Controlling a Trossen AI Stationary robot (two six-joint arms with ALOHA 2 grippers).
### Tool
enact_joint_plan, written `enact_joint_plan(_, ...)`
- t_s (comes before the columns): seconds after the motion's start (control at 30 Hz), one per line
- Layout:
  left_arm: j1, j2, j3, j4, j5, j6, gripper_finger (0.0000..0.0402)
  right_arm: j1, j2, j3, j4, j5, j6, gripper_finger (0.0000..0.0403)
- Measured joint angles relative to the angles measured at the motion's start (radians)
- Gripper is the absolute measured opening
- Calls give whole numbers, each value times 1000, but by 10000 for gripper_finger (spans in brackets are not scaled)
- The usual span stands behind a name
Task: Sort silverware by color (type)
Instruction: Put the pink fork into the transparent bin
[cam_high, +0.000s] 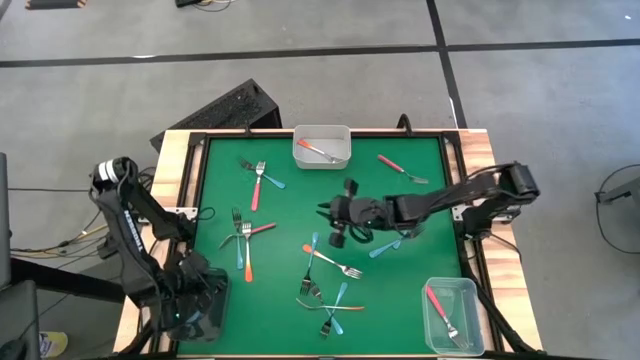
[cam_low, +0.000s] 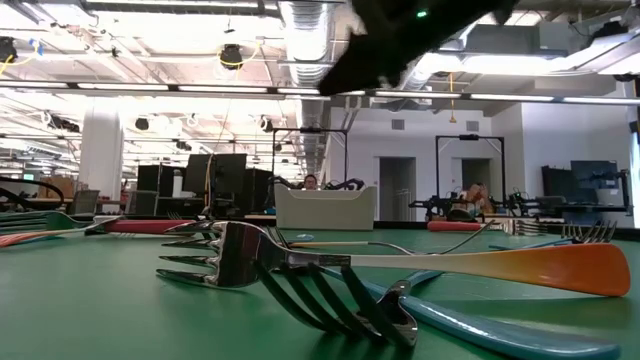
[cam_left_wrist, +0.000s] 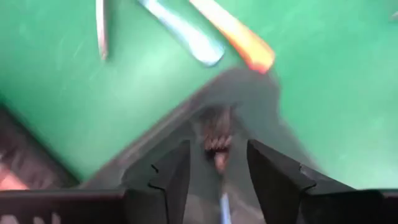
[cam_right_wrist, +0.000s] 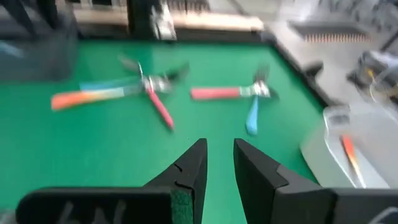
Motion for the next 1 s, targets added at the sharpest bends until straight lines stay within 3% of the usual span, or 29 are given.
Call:
enact_joint_plan(0.27,138,-70,0,7,-178,213,150,42,-152,0,-520,48,187,104)
enact_joint_plan(0.5,291,-113,0,130,-236,513,150,110,-223,-2,-921,42,439,104)
enact_joint_plan(0.83,428,-113,0,570,-496,1127,150,204,-200,-62,-1093,31,701,104)
enact_joint_plan(1.0,471,-113,-12,648,-485,1193,150,264,-197,-98,-1057,27,729,104)
